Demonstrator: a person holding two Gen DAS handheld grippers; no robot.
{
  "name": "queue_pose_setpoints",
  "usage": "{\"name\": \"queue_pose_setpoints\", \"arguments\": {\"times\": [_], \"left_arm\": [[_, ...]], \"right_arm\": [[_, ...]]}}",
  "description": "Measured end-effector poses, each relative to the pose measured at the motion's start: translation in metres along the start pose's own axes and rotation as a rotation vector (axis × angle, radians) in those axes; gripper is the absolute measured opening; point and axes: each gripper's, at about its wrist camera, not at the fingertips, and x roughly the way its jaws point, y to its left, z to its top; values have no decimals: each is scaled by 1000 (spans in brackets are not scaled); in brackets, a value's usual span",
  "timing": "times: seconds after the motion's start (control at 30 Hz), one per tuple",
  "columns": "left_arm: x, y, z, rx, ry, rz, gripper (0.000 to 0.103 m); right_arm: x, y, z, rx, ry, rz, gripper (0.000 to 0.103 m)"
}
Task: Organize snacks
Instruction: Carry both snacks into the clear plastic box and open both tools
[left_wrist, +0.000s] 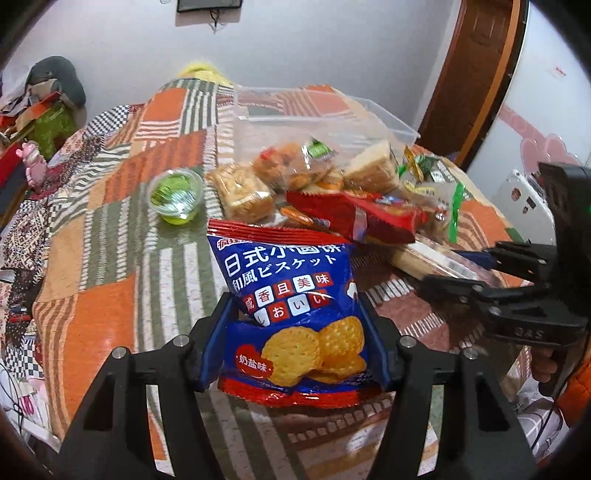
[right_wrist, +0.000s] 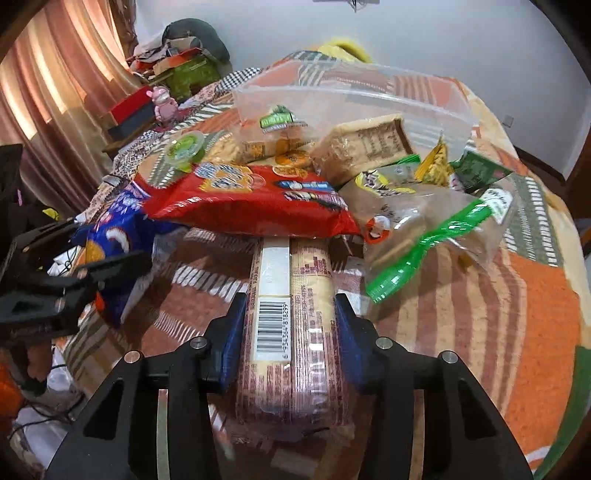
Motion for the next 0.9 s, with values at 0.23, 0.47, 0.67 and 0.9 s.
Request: {"name": "queue_pose_setpoints", "arguments": {"times": [0.23,0.47,0.67,0.9], "left_arm": [[-30,-2,12,10,-75,18,62],[-58,-5,35,12,-170,15,62],[-65,-10,63,10,-233,6,62],[-56,-17,99,25,-283,-3,62]], "right_arm": [[-41,-4,-2,12,-93,15,43],[-75,-3,10,1,-210,-40,43],[-83,-12,32,31,-288,-72,43],[-87,-28,55,64,-355,-103,43]]}}
